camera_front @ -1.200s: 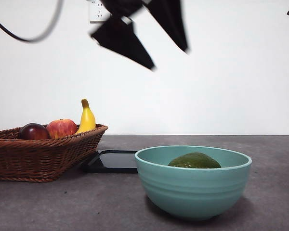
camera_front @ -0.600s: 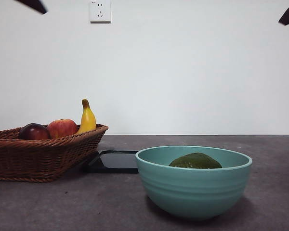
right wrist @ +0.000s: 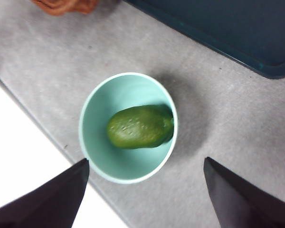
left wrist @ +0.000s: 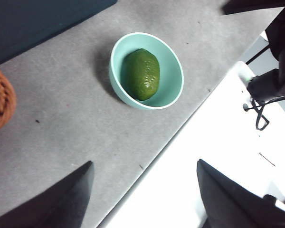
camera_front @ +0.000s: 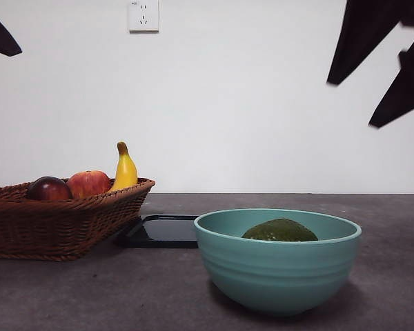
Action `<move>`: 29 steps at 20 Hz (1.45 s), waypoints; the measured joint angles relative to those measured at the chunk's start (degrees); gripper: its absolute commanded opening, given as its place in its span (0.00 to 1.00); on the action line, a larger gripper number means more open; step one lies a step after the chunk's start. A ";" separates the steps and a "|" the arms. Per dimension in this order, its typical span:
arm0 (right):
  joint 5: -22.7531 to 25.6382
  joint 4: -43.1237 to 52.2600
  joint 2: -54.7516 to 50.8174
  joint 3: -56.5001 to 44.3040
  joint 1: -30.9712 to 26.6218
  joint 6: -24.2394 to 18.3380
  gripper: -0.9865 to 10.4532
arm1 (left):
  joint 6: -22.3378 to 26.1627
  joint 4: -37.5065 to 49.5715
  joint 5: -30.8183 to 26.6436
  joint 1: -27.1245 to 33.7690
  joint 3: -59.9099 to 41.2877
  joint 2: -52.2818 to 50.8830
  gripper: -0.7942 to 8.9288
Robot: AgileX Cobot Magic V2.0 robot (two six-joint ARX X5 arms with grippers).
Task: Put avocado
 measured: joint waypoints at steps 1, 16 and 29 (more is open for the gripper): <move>1.05 0.94 1.40 0.00 0.22 0.00 0.38 | 0.00 0.00 0.22 -0.09 0.00 -0.02 0.43; 13.46 11.15 18.88 0.02 9.73 -0.02 0.31 | 0.00 0.02 0.31 -0.09 0.00 -0.04 0.43; 14.64 14.84 24.24 0.04 11.91 -0.02 0.10 | 0.17 0.02 0.33 -0.09 0.00 -0.04 0.43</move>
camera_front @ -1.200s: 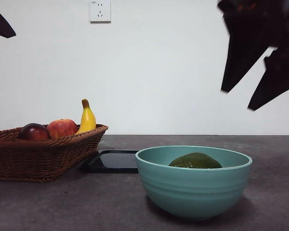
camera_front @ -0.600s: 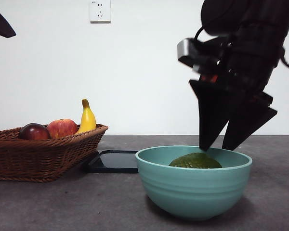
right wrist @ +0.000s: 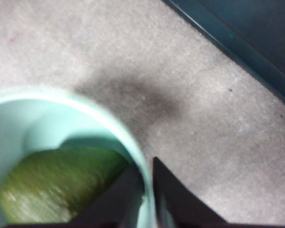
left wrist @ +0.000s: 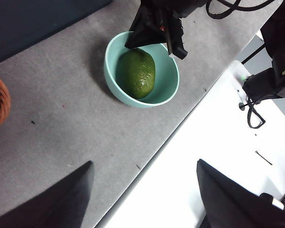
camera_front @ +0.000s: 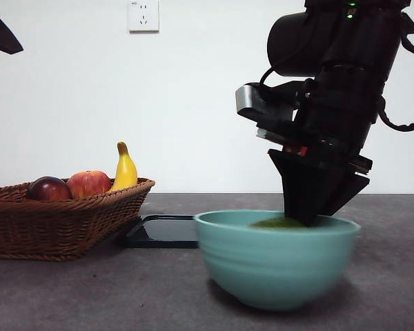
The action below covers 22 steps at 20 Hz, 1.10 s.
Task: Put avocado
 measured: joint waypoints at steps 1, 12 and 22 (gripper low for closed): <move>-0.35 -0.04 0.00 -0.02 0.00 0.00 0.10 | 0.02 0.00 -0.02 0.00 0.00 0.00 0.43; 0.15 -2.84 -2.27 8.37 -0.02 1.09 0.10 | 0.07 0.31 0.00 0.00 0.00 0.00 0.43; 1.49 -5.31 11.21 30.03 -7.34 1.09 0.10 | 0.46 0.35 0.00 0.00 0.00 0.00 0.43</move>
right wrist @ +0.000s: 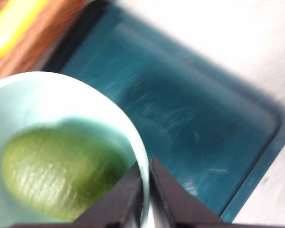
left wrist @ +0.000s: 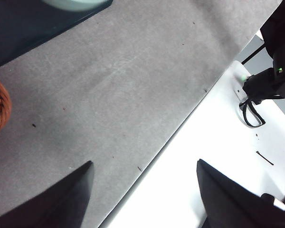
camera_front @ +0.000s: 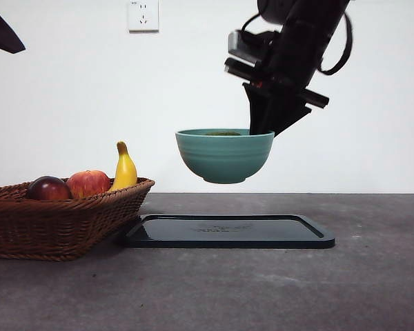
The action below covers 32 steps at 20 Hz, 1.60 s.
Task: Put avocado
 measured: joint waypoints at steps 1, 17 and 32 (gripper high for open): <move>-0.02 0.00 2.14 2.32 -0.52 0.00 0.10 | 0.00 0.02 0.00 0.00 0.00 0.00 0.43; -0.50 3.06 16.74 8.70 -2.69 0.00 0.10 | 0.00 0.35 0.00 0.00 0.00 -0.13 0.43; -0.17 -5.03 -2.34 9.03 -2.58 1.84 0.25 | 0.00 0.35 0.00 0.00 0.00 -0.15 0.43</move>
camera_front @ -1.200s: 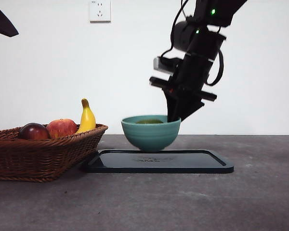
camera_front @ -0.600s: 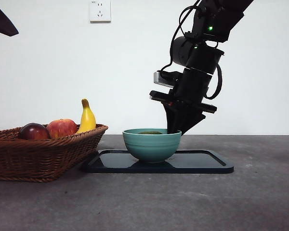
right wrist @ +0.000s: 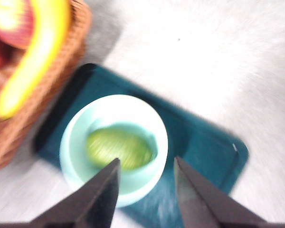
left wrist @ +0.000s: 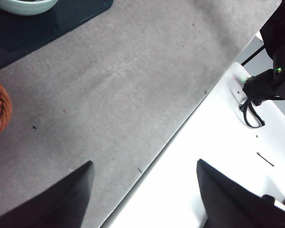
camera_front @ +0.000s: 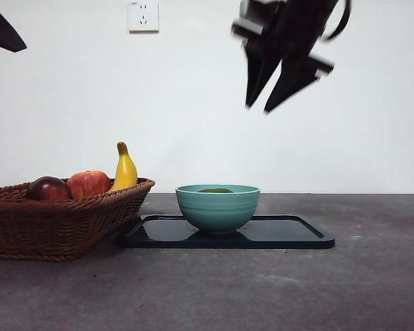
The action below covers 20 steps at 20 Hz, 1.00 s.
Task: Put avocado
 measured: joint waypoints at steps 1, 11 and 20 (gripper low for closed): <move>0.00 -1.99 -2.71 0.00 0.35 0.00 0.25 | 0.00 0.00 0.00 0.00 0.00 0.00 0.43; -0.24 -8.74 -29.27 -10.47 8.13 -0.42 0.25 | 0.00 0.00 0.00 0.00 0.00 0.00 0.43; -0.28 -6.67 -50.14 -36.13 18.29 1.20 0.25 | 0.33 0.02 0.00 0.00 0.00 0.00 0.43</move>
